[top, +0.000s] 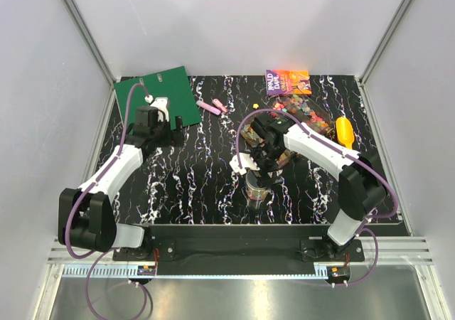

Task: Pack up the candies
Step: Close the bottle lid on the packing bottle.

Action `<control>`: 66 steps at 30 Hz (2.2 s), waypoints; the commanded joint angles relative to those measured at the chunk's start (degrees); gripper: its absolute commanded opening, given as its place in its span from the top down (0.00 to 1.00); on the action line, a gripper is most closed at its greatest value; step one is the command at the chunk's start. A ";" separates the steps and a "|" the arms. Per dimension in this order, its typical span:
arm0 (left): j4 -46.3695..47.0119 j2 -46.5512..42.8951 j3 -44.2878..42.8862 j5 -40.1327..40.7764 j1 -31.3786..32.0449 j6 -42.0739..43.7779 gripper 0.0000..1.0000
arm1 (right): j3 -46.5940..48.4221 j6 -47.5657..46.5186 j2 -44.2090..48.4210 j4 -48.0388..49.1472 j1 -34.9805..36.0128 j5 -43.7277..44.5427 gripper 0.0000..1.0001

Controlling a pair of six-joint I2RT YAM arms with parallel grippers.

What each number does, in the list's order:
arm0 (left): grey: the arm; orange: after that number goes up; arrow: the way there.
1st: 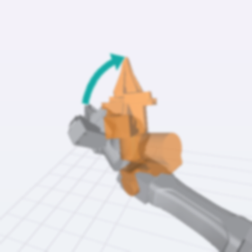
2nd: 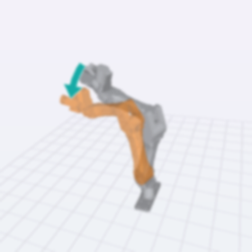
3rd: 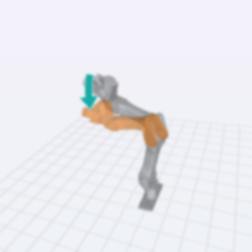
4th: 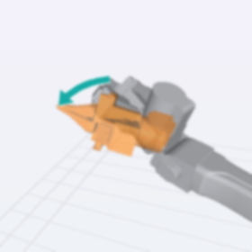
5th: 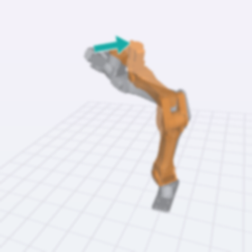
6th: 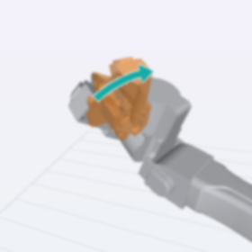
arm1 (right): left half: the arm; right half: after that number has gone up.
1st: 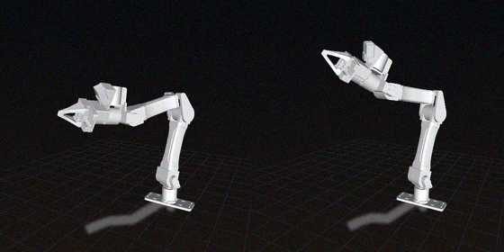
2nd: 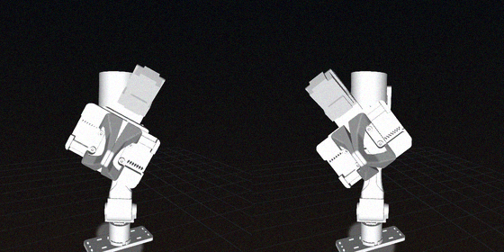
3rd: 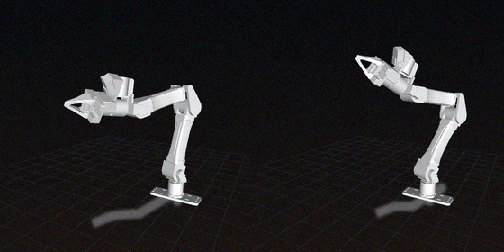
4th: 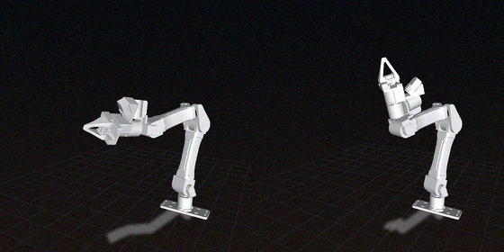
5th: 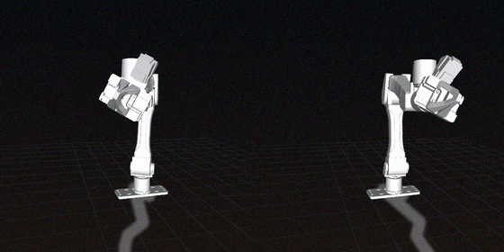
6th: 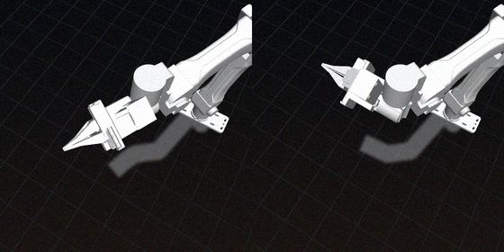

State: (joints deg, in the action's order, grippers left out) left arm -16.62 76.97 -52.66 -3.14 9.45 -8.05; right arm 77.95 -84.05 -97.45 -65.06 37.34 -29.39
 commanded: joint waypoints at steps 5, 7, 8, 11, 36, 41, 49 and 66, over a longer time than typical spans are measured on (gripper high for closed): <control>2.91 -1.73 0.81 -1.35 -0.31 -0.65 0.01 | -0.17 1.08 2.61 1.78 0.71 0.12 0.00; 2.82 -1.82 0.81 -1.26 -0.31 -0.65 0.01 | -0.08 1.17 3.23 2.04 0.71 -0.32 0.00; 2.91 -1.82 0.81 -1.43 -0.31 -0.65 0.01 | 0.01 1.17 3.32 1.95 0.63 -0.49 0.00; 2.91 -1.82 0.72 -1.43 -0.31 -0.73 0.01 | 0.18 1.35 3.49 2.04 0.63 -0.24 0.00; 11.96 3.61 0.55 -28.05 16.12 -14.60 1.00 | -0.78 6.09 4.11 3.01 1.06 2.14 0.00; 14.69 9.16 -2.78 -30.00 17.26 -18.84 1.00 | -0.70 8.11 5.16 4.50 1.07 2.93 0.00; 12.85 11.45 -5.61 -26.93 17.18 -16.38 1.00 | -1.57 11.89 7.97 5.20 1.06 3.98 0.00; 7.75 4.95 0.90 -14.71 17.18 -3.37 0.14 | 0.09 16.38 7.10 5.20 0.98 -3.57 1.00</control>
State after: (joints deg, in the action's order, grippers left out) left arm -9.78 85.36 -51.83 -20.45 26.70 -14.11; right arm 76.03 -68.90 -87.79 -60.60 37.89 -30.11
